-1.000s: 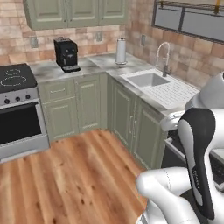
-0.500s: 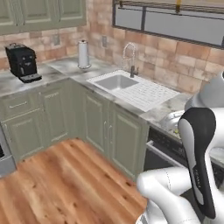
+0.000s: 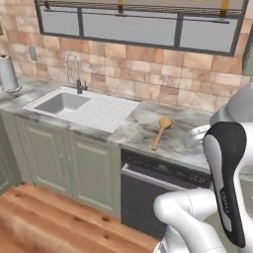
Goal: Organize the utensils by type. Pick up the wooden spoons from the counter and place them in the open cabinet. Then pick up the metallic utensils from the counter and place them in the open drawer.
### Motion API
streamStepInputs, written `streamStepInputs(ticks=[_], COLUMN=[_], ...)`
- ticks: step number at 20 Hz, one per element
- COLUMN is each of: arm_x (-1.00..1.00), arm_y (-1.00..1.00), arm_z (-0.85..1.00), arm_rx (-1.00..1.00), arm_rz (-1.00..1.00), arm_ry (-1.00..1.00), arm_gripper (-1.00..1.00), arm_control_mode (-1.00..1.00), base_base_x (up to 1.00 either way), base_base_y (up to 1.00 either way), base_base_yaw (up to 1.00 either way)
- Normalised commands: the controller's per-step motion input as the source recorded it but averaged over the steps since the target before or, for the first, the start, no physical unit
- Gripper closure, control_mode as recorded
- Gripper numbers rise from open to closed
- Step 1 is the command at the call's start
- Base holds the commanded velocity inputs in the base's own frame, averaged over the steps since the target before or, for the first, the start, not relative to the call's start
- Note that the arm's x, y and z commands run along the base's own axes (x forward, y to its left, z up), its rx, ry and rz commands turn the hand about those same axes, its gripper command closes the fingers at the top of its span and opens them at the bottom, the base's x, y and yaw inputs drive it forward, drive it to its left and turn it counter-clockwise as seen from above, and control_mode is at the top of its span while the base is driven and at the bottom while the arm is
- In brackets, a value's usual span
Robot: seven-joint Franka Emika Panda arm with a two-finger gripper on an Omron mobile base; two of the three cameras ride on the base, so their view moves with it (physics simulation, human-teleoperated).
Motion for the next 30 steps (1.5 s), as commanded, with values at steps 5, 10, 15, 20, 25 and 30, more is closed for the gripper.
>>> streamStepInputs(ticks=[5,10,15,20,25,30], arm_x=[0.0,0.0,0.0,0.0,0.0,0.0], arm_y=[0.0,0.0,0.0,0.0,0.0,0.0], arm_z=[0.0,0.0,0.0,0.0,0.0,0.0], arm_rx=[0.0,0.0,0.0,0.0,0.0,0.0], arm_rz=[0.0,0.0,0.0,0.0,0.0,0.0], arm_ry=[0.0,0.0,0.0,0.0,0.0,0.0], arm_gripper=[-1.0,-1.0,-1.0,-1.0,-1.0,-1.0], arm_control_mode=[1.0,1.0,1.0,1.0,1.0,1.0], base_base_x=[0.35,0.19,0.0,0.16,0.41,0.34], base_base_y=[0.62,0.65,0.19,0.27,0.44,0.36], base_base_yaw=[-0.6,-0.5,-0.49,-0.41,-0.1,-0.02])
